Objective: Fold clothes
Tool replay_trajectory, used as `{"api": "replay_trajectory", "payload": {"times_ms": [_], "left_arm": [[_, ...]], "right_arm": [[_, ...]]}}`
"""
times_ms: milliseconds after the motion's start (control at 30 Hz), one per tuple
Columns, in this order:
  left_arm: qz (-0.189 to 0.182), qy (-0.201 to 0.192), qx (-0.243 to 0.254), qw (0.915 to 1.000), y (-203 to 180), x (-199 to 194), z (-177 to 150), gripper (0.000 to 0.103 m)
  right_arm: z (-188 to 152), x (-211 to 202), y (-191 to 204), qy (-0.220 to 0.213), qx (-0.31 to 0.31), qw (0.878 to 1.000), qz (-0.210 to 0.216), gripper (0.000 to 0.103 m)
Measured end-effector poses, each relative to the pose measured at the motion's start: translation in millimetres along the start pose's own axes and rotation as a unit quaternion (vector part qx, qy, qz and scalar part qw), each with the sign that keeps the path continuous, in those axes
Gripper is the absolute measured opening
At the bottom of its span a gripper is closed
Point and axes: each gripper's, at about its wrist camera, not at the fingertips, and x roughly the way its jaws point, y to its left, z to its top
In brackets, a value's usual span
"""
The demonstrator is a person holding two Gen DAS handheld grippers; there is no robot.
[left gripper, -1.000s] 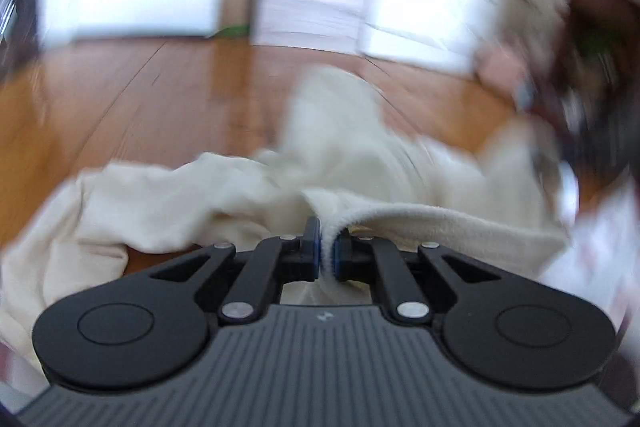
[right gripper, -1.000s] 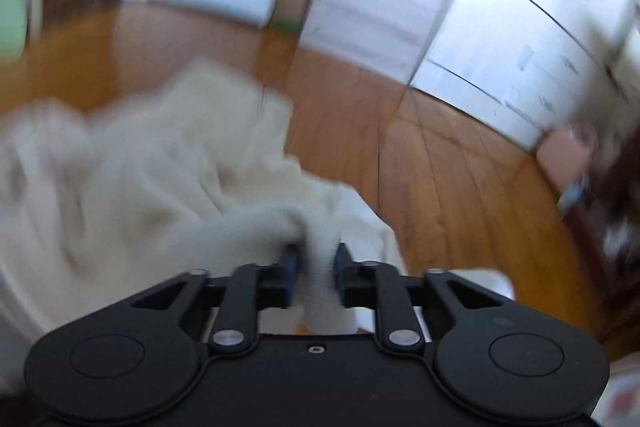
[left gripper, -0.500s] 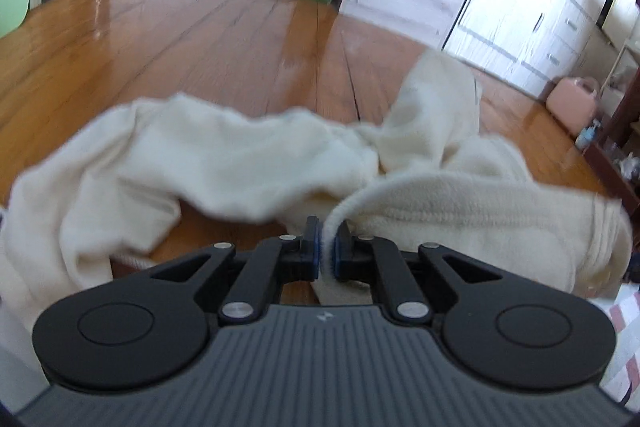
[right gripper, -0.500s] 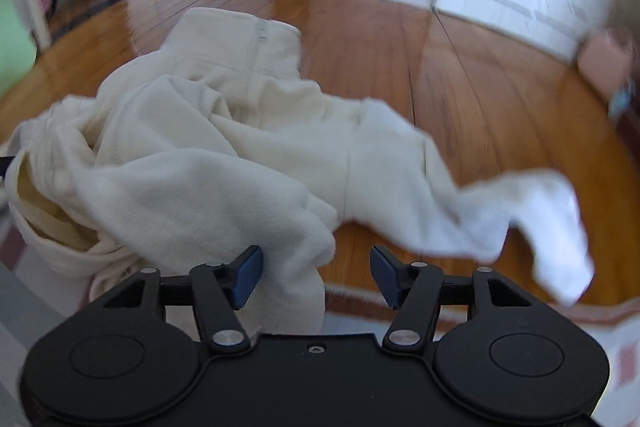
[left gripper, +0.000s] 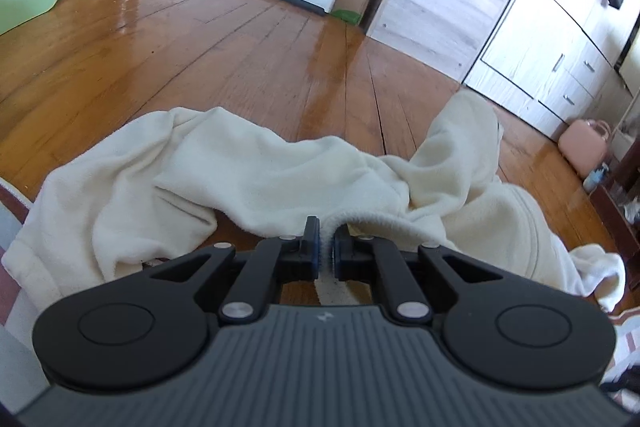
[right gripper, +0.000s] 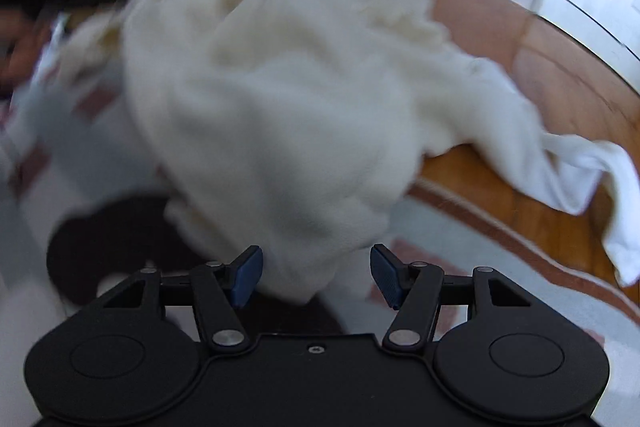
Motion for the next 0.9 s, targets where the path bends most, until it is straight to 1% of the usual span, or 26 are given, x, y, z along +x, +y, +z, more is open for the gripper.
{"api": "replay_trajectory", "payload": {"times_ms": [67, 133, 167, 200, 300, 333, 367, 400, 433, 467, 500, 567, 600, 633, 700, 767, 800, 833, 867, 900], "left_arm": [[0.022, -0.009, 0.012, 0.9996, -2, -3, 1, 0.005], [0.067, -0.021, 0.044, 0.9965, -5, -5, 2, 0.005], [0.069, -0.026, 0.038, 0.9965, -3, -7, 4, 0.005], [0.06, -0.028, 0.021, 0.9976, 2, -10, 6, 0.005], [0.034, -0.036, -0.023, 0.9985, 15, -19, 11, 0.005], [0.033, -0.042, -0.025, 0.9982, 16, -23, 11, 0.005], [0.032, -0.048, -0.027, 0.998, 16, -26, 11, 0.005], [0.032, -0.056, -0.028, 0.9975, 17, -30, 12, 0.005], [0.031, -0.066, -0.03, 0.9969, 17, -36, 13, 0.004], [0.027, -0.078, -0.034, 0.996, 18, -43, 15, 0.004], [0.023, -0.091, -0.037, 0.9949, 17, -53, 18, 0.004], [0.019, -0.117, -0.035, 0.9923, 14, -74, 22, 0.004], [0.015, -0.128, -0.031, 0.9912, 12, -86, 24, 0.004], [0.009, -0.135, -0.024, 0.9906, 9, -98, 26, 0.004], [-0.006, -0.13, 0.008, 0.9914, -3, -121, 29, 0.004], [-0.028, -0.12, 0.042, 0.9914, -22, -142, 22, 0.004], [-0.039, -0.115, 0.055, 0.9911, -31, -152, 18, 0.004], [-0.051, -0.104, 0.068, 0.991, -40, -159, 12, 0.004], [-0.062, -0.079, 0.079, 0.9917, -48, -160, 4, 0.005], [-0.073, -0.046, 0.092, 0.992, -55, -156, -7, 0.007]], "right_arm": [[-2, 3, 19, 0.002, -0.051, 0.999, -0.017, 0.064], [-2, 5, 35, 0.002, -0.093, 0.995, -0.024, 0.064], [-2, 6, 42, 0.001, -0.111, 0.993, -0.026, 0.064], [-1, 6, 47, -0.003, -0.123, 0.992, -0.031, 0.064], [8, 2, 55, -0.028, -0.127, 0.99, -0.061, 0.064], [12, 1, 56, -0.037, -0.126, 0.989, -0.071, 0.062], [16, -1, 57, -0.048, -0.126, 0.988, -0.081, 0.055], [21, -1, 58, -0.057, -0.135, 0.985, -0.092, 0.017], [27, -1, 58, -0.062, -0.148, 0.981, -0.105, 0.008], [33, -4, 56, -0.074, -0.161, 0.976, -0.124, 0.008], [44, -13, 50, -0.096, -0.159, 0.971, -0.15, 0.008], [69, -49, 28, -0.146, -0.11, 0.966, -0.185, 0.008], [79, -77, 15, -0.172, -0.065, 0.964, -0.192, 0.008], [88, -105, 2, -0.198, -0.021, 0.96, -0.198, 0.008], [102, -162, -20, -0.247, 0.06, 0.945, -0.208, 0.008], [97, -217, -28, -0.278, 0.107, 0.931, -0.21, 0.008], [90, -230, -28, -0.273, 0.114, 0.93, -0.217, 0.008], [82, -234, -27, -0.258, 0.113, 0.93, -0.236, 0.008], [72, -231, -27, -0.233, 0.107, 0.93, -0.262, 0.009], [61, -220, -29, -0.203, 0.101, 0.932, -0.282, 0.009]]}}
